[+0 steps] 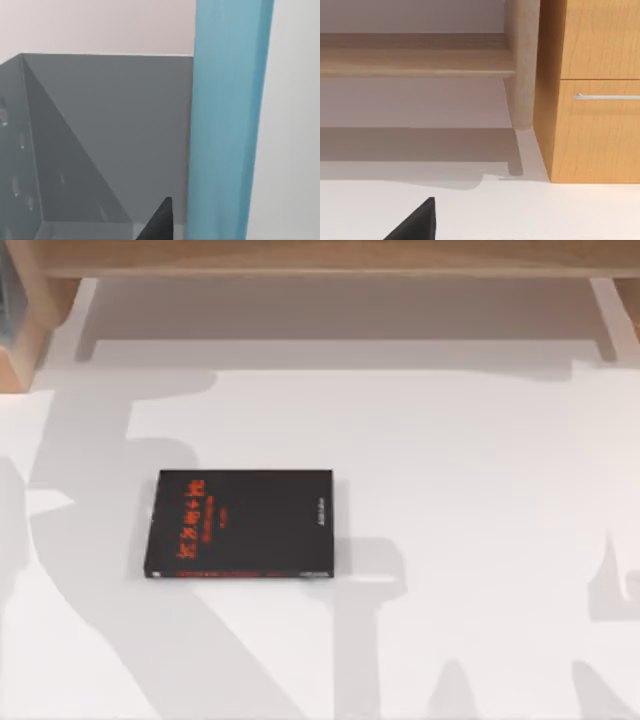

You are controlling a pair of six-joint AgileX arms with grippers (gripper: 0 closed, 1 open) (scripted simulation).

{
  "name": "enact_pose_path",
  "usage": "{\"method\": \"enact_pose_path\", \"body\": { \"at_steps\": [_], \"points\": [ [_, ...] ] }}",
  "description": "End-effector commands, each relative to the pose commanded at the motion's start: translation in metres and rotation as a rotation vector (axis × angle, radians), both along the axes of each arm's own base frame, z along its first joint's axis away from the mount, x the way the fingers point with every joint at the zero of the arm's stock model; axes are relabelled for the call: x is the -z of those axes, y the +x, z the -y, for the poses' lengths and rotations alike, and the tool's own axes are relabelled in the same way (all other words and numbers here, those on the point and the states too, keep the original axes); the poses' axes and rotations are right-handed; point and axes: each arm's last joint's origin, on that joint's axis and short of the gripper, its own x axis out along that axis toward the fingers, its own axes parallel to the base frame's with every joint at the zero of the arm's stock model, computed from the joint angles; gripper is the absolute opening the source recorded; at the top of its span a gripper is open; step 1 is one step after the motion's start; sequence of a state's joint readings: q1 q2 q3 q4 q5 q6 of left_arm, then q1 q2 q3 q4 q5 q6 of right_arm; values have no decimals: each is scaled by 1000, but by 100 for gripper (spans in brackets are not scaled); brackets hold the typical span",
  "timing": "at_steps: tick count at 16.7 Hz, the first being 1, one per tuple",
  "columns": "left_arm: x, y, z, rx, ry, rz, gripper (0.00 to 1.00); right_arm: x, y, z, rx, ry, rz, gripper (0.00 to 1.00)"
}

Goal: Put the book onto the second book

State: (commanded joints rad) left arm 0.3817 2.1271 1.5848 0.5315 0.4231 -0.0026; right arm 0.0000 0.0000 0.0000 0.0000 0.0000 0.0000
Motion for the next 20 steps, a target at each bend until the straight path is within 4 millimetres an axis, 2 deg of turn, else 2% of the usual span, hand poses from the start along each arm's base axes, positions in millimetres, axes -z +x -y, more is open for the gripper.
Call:
{"method": "enact_pose_path", "body": {
  "at_steps": [6,14,20],
  "points": [
    [0,0,0,0,0,0,2,0,0,0,0,0,0,100],
    [0,0,0,0,0,0,0,0,0,0,0,0,0,100],
    [-11,-10,-2,-3,2,2,0,0,0,0,0,0,0,100]
  ]
}}
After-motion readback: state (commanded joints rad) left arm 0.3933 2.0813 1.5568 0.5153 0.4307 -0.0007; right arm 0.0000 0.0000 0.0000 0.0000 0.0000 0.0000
